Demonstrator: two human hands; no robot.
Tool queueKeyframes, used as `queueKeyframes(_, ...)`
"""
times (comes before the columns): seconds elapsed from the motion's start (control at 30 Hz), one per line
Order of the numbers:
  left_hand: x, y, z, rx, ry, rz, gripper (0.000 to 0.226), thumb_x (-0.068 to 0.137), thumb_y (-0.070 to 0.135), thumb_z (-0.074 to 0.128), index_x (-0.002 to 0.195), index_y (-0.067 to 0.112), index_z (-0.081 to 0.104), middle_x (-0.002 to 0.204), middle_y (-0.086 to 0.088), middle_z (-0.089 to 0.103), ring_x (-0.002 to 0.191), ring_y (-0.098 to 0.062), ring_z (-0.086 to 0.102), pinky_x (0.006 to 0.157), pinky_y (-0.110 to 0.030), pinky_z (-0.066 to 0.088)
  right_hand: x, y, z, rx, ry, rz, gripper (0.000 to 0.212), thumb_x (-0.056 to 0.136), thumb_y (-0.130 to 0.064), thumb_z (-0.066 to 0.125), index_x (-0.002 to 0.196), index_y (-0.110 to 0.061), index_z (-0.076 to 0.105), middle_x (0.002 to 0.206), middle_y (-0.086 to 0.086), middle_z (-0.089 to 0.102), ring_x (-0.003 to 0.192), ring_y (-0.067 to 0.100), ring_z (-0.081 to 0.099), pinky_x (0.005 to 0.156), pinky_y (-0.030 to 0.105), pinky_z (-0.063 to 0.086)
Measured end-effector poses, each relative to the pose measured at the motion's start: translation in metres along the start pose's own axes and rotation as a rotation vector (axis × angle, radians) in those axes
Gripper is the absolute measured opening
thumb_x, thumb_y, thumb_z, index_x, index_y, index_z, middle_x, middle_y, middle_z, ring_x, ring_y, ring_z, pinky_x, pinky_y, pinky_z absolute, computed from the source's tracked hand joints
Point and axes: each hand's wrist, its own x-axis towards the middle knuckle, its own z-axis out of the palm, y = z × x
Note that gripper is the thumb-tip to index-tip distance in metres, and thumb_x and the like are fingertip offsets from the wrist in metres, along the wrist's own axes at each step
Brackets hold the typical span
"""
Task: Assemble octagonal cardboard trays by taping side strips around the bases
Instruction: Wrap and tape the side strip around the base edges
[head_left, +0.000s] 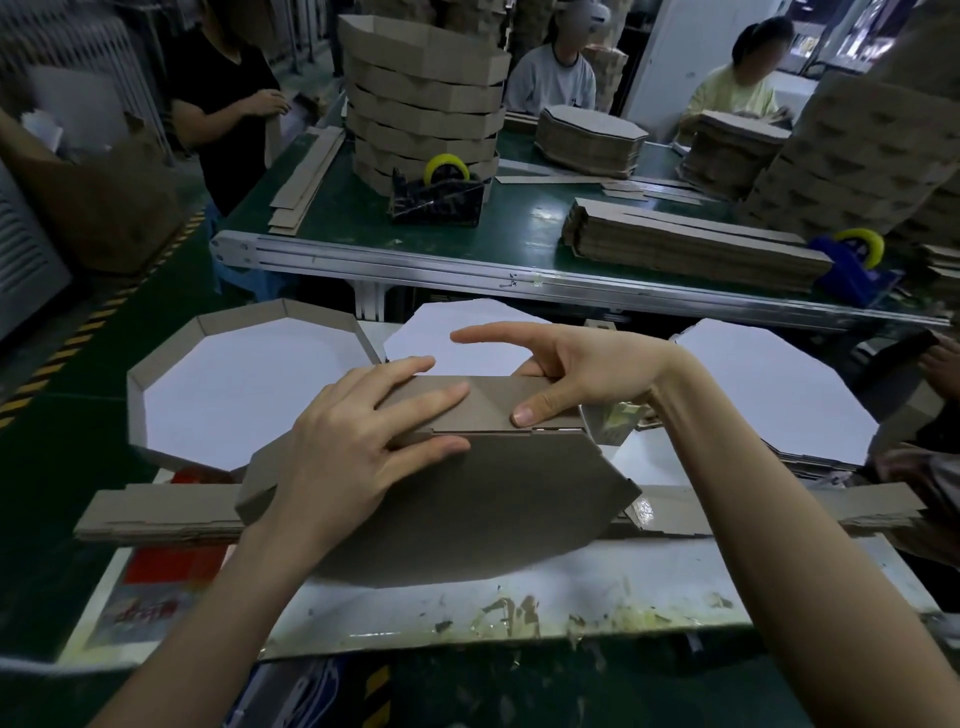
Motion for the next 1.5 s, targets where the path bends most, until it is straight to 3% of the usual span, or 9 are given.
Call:
queueKeyframes(0.33,-0.002,0.002,0.001,-0.02,0.02,0.085,0.043,0.093,0.053,0.044,0.131,0.034,0.051,0.136,-0.004,0.056,0.129,-0.031,0.048,0.094,-0.049,0.047,-0.002,0.005,0.007,-0.079,0.141,-0.044,0.067,0.097,-0.011,0.058,0.154,-0.026,0.025,0.067,0.002,0.058,0.056,0.01,0.052,0.054,0.015,0.041)
queueKeyframes(0.73,-0.006,0.003,-0.003,-0.037,0.001,0.091,0.039,0.093,0.049,0.044,0.127,0.034,0.055,0.13,0.0,0.06,0.123,-0.029,0.052,0.09,-0.047,0.049,-0.006,0.002,0.01,-0.134,0.076,0.088,0.07,0.096,-0.025,0.057,0.155,-0.028,0.021,0.082,-0.01,0.072,0.077,0.005,0.067,0.07,0.014,0.049)
queueKeyframes(0.83,-0.003,0.006,-0.006,-0.087,-0.001,0.056,0.038,0.092,0.049,0.044,0.123,0.034,0.059,0.128,0.003,0.061,0.12,-0.025,0.052,0.092,-0.042,0.048,-0.008,0.004,0.014,-0.308,0.296,0.008,0.072,0.083,-0.041,0.066,0.149,-0.034,0.037,0.105,-0.012,0.061,0.093,0.004,0.061,0.08,0.017,0.047)
queueKeyframes(0.97,0.003,0.009,-0.008,-0.131,-0.026,0.032,0.036,0.089,0.049,0.046,0.117,0.035,0.064,0.127,0.005,0.061,0.117,-0.019,0.049,0.094,-0.029,0.04,-0.009,0.0,0.018,-0.266,0.686,-0.175,0.025,0.091,-0.029,0.068,0.116,-0.028,0.069,0.151,-0.011,0.033,0.132,0.003,0.042,0.095,0.015,0.046)
queueKeyframes(1.07,0.006,0.01,-0.007,-0.157,-0.035,0.036,0.028,0.089,0.043,0.056,0.113,0.035,0.067,0.124,0.005,0.061,0.113,-0.008,0.043,0.091,-0.009,0.03,-0.009,-0.003,0.02,-0.151,0.767,-0.247,0.014,0.094,-0.018,0.066,0.106,-0.019,0.074,0.135,-0.007,0.06,0.12,0.007,0.058,0.099,0.03,0.05)
queueKeyframes(1.13,0.007,0.01,-0.006,-0.172,-0.029,0.03,0.026,0.091,0.042,0.056,0.114,0.036,0.065,0.123,0.006,0.06,0.112,-0.003,0.04,0.09,0.0,0.025,-0.011,-0.005,0.021,-0.074,0.782,-0.273,0.012,0.095,-0.014,0.065,0.102,-0.018,0.073,0.107,-0.003,0.074,0.103,0.008,0.066,0.088,0.025,0.052)
queueKeyframes(1.3,0.006,0.01,-0.006,-0.177,-0.015,-0.036,0.033,0.085,0.047,0.05,0.116,0.042,0.06,0.122,0.019,0.052,0.113,-0.001,0.038,0.088,-0.004,0.026,-0.017,-0.007,0.027,-0.037,0.755,-0.258,0.013,0.093,-0.007,0.066,0.096,-0.017,0.073,0.077,-0.001,0.074,0.068,0.008,0.06,0.062,0.016,0.046)
queueKeyframes(1.4,0.007,0.013,-0.008,-0.157,-0.027,-0.032,0.033,0.086,0.045,0.05,0.117,0.041,0.061,0.123,0.015,0.054,0.114,-0.008,0.042,0.086,-0.016,0.033,-0.019,-0.008,0.032,-0.063,0.701,-0.166,0.028,0.091,-0.01,0.068,0.119,-0.013,0.069,0.077,0.005,0.075,0.059,0.012,0.053,0.057,0.017,0.045)
queueKeyframes(1.5,0.009,0.014,-0.009,-0.134,-0.029,-0.036,0.03,0.087,0.038,0.056,0.114,0.034,0.068,0.126,0.004,0.061,0.114,-0.016,0.046,0.088,-0.024,0.034,-0.022,-0.014,0.039,0.058,0.591,-0.028,0.075,0.092,-0.01,0.068,0.154,-0.02,0.027,0.079,0.006,0.076,0.056,0.008,0.058,0.055,0.014,0.046)
